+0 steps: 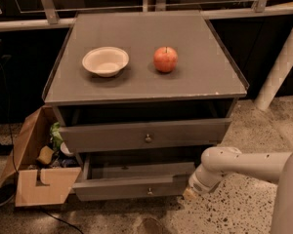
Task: Close middle drawer
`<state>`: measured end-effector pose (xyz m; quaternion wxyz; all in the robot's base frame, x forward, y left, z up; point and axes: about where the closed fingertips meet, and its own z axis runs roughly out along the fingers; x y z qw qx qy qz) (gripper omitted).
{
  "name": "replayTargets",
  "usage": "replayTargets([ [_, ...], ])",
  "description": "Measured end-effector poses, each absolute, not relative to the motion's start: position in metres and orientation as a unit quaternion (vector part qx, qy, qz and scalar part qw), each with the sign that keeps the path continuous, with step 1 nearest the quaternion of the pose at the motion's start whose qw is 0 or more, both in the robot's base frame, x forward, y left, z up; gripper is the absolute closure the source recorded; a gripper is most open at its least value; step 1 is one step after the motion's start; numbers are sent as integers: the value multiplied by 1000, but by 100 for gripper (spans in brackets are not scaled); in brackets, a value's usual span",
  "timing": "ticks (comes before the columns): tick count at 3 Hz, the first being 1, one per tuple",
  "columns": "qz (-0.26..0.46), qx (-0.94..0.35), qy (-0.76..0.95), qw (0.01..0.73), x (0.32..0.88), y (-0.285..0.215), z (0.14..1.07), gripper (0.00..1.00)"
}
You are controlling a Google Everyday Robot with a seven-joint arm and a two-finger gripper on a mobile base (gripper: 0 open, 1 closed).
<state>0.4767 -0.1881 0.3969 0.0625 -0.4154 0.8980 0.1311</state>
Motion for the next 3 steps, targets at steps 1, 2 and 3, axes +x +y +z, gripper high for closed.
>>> replayTargets([
  [1,131,-415,898,62,477,-188,397,11],
  [2,131,-415,898,62,477,-188,397,0],
  [3,131,-415,898,62,477,-188,397,0],
])
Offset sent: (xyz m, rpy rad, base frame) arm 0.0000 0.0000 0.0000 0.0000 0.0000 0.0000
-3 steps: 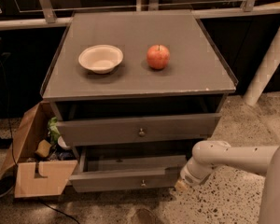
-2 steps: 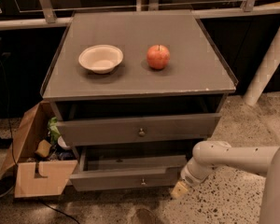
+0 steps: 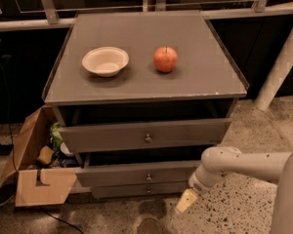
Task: Close middle drawer
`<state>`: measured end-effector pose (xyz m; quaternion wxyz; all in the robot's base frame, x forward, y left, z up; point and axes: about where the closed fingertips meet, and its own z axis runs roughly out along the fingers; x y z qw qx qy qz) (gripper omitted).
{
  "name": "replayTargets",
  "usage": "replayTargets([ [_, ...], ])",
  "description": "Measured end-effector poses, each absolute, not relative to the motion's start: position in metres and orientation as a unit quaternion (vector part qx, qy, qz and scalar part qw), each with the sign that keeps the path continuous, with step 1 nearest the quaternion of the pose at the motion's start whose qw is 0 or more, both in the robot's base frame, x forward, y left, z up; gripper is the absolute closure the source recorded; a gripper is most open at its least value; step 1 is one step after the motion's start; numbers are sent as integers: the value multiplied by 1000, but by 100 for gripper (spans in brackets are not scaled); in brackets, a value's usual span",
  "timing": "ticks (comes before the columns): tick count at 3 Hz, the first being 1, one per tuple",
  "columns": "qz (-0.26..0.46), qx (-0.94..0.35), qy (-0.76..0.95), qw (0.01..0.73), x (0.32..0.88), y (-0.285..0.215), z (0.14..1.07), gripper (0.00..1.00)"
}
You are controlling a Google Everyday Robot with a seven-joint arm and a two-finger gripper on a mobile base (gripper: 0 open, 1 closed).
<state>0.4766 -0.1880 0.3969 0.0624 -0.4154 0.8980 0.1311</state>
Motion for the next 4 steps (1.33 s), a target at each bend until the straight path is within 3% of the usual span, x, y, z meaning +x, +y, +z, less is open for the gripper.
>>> replayTargets([
  [2,131,-415,898,63,477,-188,397,42],
  [3,122,-416,898,74,492,-186,396,73],
  [4,98,-416,900,92,515,-184,396,96],
])
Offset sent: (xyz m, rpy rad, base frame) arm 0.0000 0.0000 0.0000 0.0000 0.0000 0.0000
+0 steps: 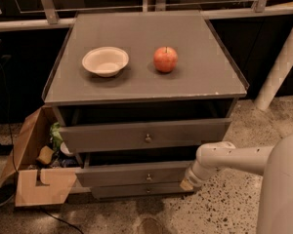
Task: Close middle drawer
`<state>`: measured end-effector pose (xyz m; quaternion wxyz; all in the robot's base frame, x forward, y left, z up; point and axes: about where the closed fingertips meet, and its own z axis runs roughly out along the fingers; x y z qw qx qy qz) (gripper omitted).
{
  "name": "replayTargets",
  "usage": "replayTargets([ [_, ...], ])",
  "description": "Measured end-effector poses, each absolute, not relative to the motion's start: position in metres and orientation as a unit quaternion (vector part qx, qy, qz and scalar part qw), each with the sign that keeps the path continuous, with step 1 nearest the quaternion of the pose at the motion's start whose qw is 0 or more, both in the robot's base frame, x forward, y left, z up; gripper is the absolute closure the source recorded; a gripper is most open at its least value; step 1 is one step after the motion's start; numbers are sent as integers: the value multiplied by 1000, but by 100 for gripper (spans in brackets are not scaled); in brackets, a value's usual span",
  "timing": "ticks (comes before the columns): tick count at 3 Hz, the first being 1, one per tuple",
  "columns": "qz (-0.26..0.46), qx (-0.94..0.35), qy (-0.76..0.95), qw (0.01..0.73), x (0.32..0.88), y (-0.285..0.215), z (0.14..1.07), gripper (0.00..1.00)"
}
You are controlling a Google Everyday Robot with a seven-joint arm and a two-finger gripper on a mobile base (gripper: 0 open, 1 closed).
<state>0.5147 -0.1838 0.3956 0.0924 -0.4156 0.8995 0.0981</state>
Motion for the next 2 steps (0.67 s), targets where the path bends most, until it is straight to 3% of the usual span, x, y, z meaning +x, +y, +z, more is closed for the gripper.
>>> replayTargets([
  [1,74,-418,899,109,534,-183,396,100],
  [2,73,-418,899,111,535,-183,396,81],
])
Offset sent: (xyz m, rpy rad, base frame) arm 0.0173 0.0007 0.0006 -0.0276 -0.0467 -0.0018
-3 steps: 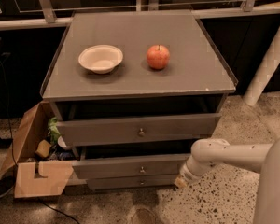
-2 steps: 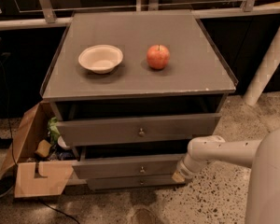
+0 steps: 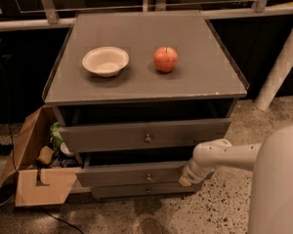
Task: Close middle drawer
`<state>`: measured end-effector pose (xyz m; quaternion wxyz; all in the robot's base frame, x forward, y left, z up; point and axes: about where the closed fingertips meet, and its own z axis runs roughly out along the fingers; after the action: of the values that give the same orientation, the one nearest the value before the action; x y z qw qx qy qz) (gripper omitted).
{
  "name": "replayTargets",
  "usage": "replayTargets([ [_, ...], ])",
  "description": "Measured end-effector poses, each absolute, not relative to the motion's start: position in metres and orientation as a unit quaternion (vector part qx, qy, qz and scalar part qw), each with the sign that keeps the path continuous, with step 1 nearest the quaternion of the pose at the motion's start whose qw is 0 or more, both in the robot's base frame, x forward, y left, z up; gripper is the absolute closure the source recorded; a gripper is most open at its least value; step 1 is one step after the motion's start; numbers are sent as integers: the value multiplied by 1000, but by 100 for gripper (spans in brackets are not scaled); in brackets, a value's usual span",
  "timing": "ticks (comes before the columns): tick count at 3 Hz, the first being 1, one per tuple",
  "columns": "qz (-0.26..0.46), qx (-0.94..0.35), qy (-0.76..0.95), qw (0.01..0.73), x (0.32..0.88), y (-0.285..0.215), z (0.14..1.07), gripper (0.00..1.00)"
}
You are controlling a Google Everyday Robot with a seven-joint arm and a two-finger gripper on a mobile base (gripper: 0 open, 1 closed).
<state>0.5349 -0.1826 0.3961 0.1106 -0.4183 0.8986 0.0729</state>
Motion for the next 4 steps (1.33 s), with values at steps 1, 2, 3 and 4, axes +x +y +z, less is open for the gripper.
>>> replayTargets([
  [1,73,-418,899,111,535,-183,396,58],
  [2,73,-418,899,111,535,-183,396,34],
  [3,73,-418,899,111,535,-183,396,11],
  [4,73,-418,899,110,535,-183,396,0],
])
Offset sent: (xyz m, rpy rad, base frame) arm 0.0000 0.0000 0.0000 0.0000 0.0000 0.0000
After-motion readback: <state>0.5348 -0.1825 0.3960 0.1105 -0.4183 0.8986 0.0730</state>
